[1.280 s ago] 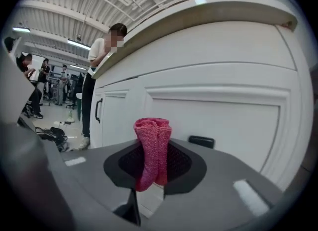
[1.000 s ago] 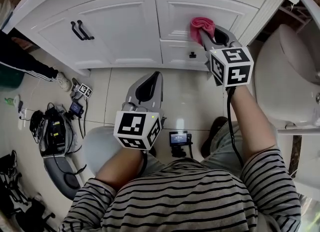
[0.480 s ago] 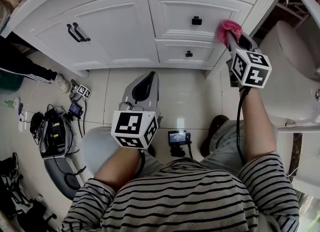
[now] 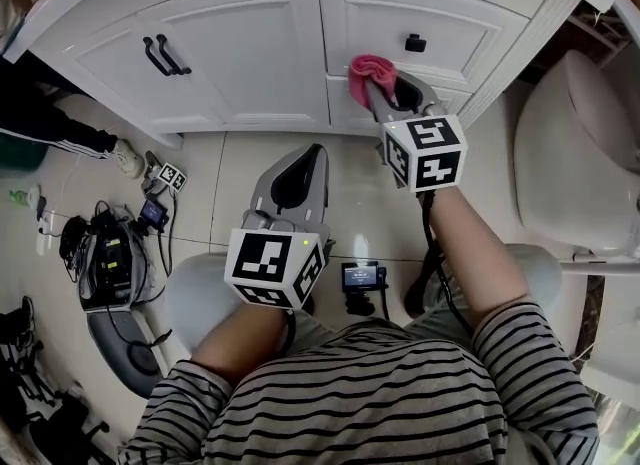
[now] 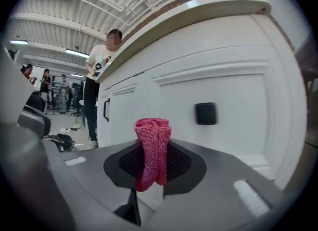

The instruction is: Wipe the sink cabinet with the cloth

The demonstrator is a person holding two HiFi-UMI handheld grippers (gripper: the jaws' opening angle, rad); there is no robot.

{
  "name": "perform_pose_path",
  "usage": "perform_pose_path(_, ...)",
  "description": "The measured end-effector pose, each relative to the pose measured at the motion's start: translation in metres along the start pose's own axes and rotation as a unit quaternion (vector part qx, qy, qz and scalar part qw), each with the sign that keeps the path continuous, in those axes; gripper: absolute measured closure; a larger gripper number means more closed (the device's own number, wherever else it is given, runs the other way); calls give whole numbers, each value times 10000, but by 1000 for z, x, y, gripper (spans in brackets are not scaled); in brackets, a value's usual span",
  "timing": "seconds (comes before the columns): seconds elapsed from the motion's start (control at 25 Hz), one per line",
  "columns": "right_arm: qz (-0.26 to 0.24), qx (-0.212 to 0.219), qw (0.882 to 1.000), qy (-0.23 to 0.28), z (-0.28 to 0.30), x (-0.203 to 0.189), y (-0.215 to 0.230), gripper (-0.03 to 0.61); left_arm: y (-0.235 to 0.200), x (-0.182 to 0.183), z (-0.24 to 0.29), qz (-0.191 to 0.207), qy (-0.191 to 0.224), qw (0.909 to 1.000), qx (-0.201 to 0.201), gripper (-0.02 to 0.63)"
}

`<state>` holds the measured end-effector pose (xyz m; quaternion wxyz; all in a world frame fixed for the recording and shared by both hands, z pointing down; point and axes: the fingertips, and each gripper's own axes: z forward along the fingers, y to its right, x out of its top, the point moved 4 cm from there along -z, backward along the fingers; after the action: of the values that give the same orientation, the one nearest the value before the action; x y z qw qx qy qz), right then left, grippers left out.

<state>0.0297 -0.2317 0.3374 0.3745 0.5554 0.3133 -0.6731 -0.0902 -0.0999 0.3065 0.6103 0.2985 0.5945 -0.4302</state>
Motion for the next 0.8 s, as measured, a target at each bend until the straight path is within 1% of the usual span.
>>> perform_pose_path(0.08,-248,276,9993,-1,29,-4,-22,491,-4,-1,0,21,-25,10000,58,614)
perform_pose_path(0.12,-329,309,9990,-11,39,-6,-27,491,-6,-2,0,36,-35,9999,90,614)
perform_pose_path(0.2,-417,195,9989,-63,47,-11,-21,491,-8,-3,1,52,-58,9999,133,614)
perform_pose_path(0.32,-383,-107,9992,-39,30,-17,12,491,-9,-4,3,6,-95,9999,102,614)
perform_pose_path(0.44,-277,-631,9976,43,-4,-26,57,489,-6,-4,5,-45,-115,9999,19,614)
perform_pose_path(0.56,-51,-1341,9910,7,-43,-37,104,488,1,-5,8,-39,-135,9999,-67,614)
perform_pose_path(0.64,144,-1902,9816,-66,-68,-44,135,489,5,-7,8,-3,-162,9998,-101,614)
perform_pose_path(0.72,371,-2439,9689,-167,-93,-52,162,489,8,-8,8,-31,-179,9998,-121,614)
perform_pose_path(0.8,632,-2771,9586,-175,-112,-57,173,492,12,-7,6,-100,-156,9997,-159,614)
